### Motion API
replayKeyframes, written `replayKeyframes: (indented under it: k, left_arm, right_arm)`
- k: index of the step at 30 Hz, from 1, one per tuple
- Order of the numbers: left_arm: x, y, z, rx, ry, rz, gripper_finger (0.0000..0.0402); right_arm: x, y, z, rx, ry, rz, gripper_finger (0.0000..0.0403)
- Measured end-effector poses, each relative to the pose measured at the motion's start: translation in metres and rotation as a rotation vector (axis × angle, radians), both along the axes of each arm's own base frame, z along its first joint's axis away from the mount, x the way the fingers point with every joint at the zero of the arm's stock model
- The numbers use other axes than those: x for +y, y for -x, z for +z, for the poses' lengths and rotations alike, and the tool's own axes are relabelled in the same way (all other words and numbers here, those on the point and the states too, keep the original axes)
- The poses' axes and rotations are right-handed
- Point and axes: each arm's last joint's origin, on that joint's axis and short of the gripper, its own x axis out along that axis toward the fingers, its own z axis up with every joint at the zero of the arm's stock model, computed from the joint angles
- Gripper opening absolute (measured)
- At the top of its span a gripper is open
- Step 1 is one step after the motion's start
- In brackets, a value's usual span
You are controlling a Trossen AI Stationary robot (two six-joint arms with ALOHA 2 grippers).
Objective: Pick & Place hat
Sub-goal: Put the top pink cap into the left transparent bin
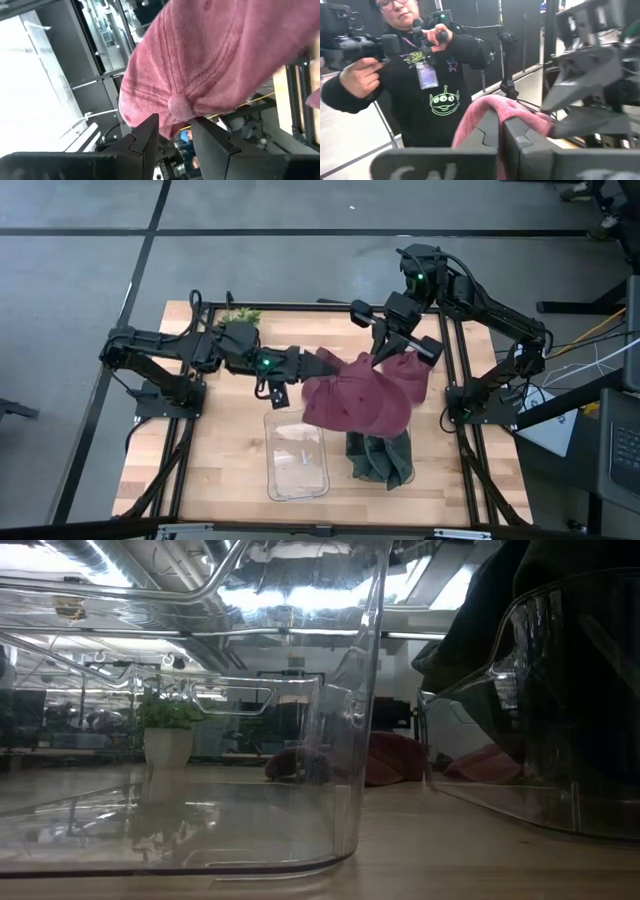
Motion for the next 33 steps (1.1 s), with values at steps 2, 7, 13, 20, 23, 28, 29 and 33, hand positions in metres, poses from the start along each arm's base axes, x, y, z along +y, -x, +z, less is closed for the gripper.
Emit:
replayKeyframes:
  k: [2,7,13,20,23,28,29,33]
  left_arm:
    - [-0.002,0.000,0.000,-0.001,-0.016,-0.007,0.0112]
    - [-0.008,0.001,0.001,-0.009,-0.041,-0.023,0.0112]
    - [-0.016,0.003,0.001,-0.014,-0.090,-0.048,0.0112]
    - [-0.020,0.004,0.001,-0.020,-0.112,-0.066,0.0112]
    - [-0.020,0.004,0.002,-0.031,-0.110,-0.081,0.0112]
    - [-0.021,0.004,0.004,-0.051,-0.107,-0.123,0.0112]
    - [-0.021,0.004,0.004,-0.051,-0.107,-0.131,0.0111]
    - [-0.022,0.004,0.004,-0.051,-0.107,-0.139,0.0112]
  right_arm:
    - [0.000,0.000,0.000,0.002,0.001,-0.011,0.0000]
    - [-0.001,-0.001,0.000,0.007,0.003,-0.037,0.0000]
    - [-0.002,-0.002,-0.001,0.027,-0.003,-0.083,0.0000]
    - [-0.003,-0.002,-0.001,0.037,-0.003,-0.122,0.0000]
    - [-0.004,-0.003,-0.001,0.043,-0.003,-0.140,0.0000]
    - [-0.005,-0.003,-0.002,0.054,-0.008,-0.170,0.0000]
    - [-0.005,-0.003,-0.002,0.054,-0.008,-0.171,0.0000]
    - [-0.006,-0.004,-0.002,0.058,-0.005,-0.205,0.0000]
